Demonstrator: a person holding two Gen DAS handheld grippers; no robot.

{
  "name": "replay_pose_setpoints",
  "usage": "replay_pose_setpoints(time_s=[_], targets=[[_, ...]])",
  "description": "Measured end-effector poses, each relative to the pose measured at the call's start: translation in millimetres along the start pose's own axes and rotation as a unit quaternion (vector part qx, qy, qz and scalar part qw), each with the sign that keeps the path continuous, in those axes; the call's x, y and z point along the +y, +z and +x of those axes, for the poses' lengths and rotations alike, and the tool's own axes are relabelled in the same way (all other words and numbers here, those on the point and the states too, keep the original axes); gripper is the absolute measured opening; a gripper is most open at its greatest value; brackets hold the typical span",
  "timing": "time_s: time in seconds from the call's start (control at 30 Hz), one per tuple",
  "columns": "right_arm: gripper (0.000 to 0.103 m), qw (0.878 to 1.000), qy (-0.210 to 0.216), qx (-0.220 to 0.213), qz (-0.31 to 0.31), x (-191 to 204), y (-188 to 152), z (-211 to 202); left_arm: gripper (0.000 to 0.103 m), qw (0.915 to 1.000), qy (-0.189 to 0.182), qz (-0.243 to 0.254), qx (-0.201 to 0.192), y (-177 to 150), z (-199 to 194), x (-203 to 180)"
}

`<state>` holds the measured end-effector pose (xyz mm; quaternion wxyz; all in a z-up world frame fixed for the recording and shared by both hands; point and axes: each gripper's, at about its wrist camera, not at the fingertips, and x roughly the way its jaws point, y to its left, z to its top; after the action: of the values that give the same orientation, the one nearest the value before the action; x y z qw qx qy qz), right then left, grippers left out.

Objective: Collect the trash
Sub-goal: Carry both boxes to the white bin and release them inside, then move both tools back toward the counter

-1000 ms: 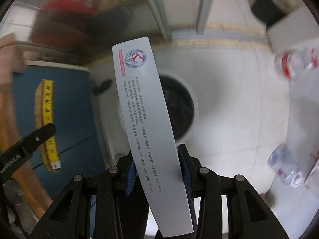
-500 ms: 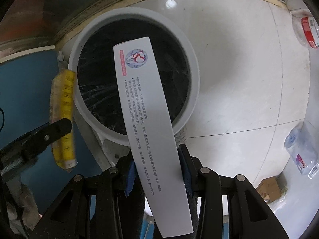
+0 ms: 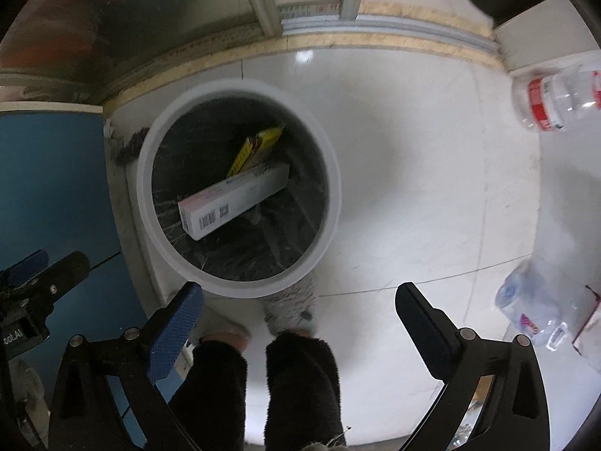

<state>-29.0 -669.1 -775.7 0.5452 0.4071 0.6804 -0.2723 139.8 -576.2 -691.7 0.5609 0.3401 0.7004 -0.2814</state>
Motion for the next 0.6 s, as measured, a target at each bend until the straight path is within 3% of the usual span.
replay_pose_setpoints(time_s=[0.23, 0.6], targets=[[0.103, 0.998, -0.023, -0.053, 0.002, -6.0, -39.5, -100.8, 0.102, 0.9993, 0.012, -0.002, -0.035, -27.6, -81.5, -1.5], [0.103, 0.991, -0.010, -0.130, 0.000, -10.3, -115.5, -304.4, 0.102, 0.9928, 0.024, -0.006, -0.117, -96.1, -272.6, -5.9]])
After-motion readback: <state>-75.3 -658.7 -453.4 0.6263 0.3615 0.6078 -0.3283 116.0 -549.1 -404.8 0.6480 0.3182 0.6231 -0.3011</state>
